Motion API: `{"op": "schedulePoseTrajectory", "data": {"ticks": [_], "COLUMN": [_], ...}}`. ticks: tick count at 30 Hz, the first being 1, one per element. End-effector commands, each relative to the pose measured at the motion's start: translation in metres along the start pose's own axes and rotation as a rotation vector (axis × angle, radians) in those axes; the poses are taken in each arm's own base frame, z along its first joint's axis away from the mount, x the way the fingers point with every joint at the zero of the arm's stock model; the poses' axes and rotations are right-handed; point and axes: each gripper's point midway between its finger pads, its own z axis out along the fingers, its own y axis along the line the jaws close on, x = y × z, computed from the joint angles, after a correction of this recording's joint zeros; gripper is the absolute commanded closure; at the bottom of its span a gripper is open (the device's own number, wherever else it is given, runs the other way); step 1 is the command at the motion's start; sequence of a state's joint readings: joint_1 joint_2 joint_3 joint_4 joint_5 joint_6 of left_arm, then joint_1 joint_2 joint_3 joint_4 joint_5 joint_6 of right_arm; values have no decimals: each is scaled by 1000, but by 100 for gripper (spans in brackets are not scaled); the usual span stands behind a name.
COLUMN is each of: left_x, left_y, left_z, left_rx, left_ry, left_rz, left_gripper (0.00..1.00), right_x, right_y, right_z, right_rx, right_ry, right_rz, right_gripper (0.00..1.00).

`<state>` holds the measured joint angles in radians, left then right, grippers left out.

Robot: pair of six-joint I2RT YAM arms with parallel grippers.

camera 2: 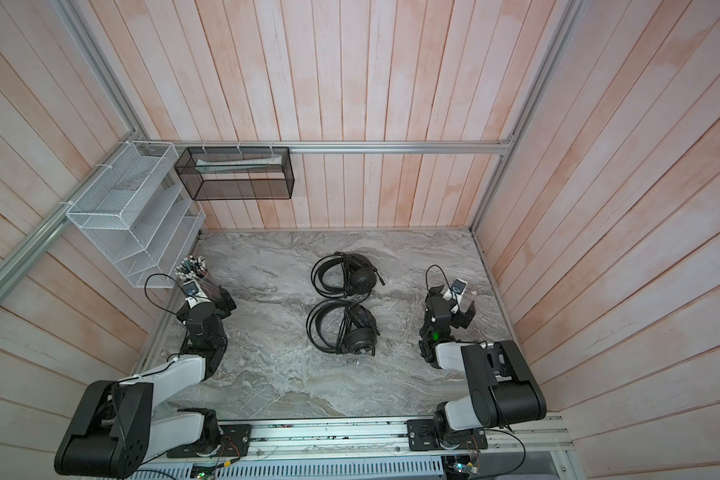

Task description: Wrap the headphones

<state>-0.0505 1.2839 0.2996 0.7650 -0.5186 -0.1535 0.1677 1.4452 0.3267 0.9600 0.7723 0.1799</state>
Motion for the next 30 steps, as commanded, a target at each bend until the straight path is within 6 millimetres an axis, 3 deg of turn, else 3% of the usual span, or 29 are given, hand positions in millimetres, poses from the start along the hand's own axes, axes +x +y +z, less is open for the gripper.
{"op": "schedulePoseTrajectory", "data": {"ticks": [1, 18, 30], "left_x": [-7, 13, 17], "left_y": [-5, -53, -49], "left_z": [2, 13, 13], "left_rx": [72, 298, 301], "left_ry": [-61, -44, -53], "left_rz": [-12, 83, 61], "left_gripper": [1, 1, 1], "right_x": [-5, -6, -7], "right_y": [-5, -8, -3], "right_z": [-3, -5, -3], "right_rx": [9, 12, -8], "right_ry": [-24, -30, -34], "right_rz": [16, 30, 15], "right_gripper": [2, 2, 2]}}
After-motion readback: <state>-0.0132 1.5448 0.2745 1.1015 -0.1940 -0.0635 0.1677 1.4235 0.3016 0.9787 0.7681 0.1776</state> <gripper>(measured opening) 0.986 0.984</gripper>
